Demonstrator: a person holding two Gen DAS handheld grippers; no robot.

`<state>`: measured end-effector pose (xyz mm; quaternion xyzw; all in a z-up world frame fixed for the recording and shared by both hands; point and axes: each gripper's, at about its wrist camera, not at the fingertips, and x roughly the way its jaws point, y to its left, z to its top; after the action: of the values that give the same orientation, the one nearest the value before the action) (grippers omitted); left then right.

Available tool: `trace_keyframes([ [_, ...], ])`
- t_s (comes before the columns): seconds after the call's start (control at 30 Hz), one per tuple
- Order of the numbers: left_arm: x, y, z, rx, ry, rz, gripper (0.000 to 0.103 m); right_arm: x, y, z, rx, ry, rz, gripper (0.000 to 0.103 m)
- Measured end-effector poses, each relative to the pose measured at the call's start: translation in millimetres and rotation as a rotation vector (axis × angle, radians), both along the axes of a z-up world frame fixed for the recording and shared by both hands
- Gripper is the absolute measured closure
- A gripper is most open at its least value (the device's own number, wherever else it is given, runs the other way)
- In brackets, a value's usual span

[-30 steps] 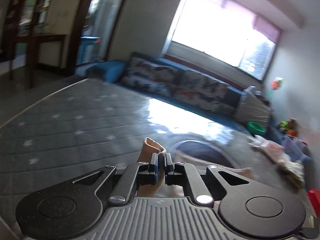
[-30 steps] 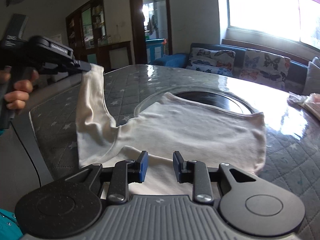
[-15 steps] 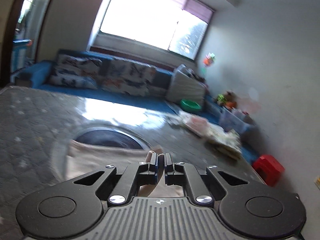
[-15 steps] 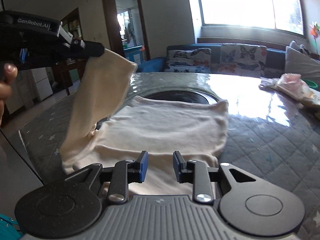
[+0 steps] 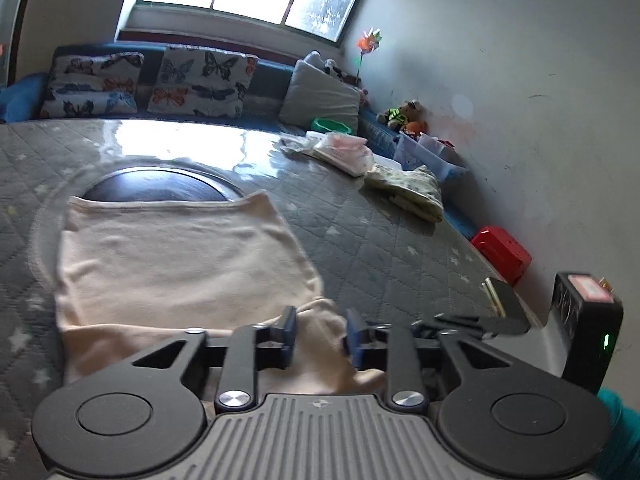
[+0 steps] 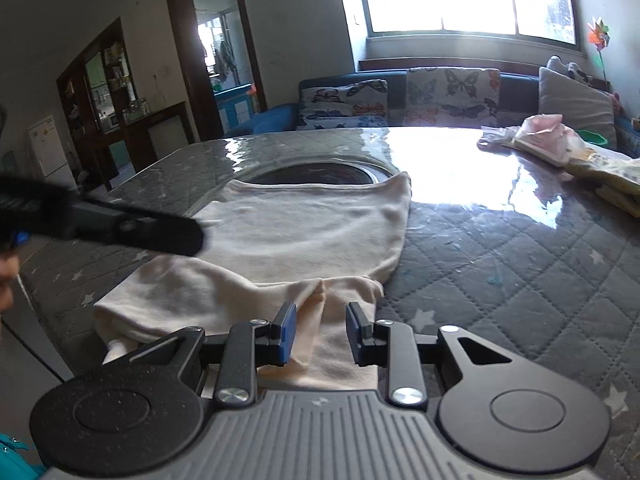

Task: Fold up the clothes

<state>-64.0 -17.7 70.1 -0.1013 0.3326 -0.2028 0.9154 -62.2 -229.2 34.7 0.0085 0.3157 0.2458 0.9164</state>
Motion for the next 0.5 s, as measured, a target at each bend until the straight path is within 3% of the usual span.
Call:
trace_keyframes([
  [0.2,-25.9,57.5,-18.5,0.178,-0.001,0.147,0.058,8.3,1.5,-1.2,0.037,0.041,0.014,0.076],
  [0.33,-40.8,95.0,-33.2,0.202,0.061,0.239,0.053,13.8,10.6,-7.4,0.031,0.066,0.038,0.076],
  [0.5,-51.0,103.7,-45.7,0.223,0.087,0.237,0.052,14.3,23.8,-14.2,-0.008,0.097,0.065,0.075],
])
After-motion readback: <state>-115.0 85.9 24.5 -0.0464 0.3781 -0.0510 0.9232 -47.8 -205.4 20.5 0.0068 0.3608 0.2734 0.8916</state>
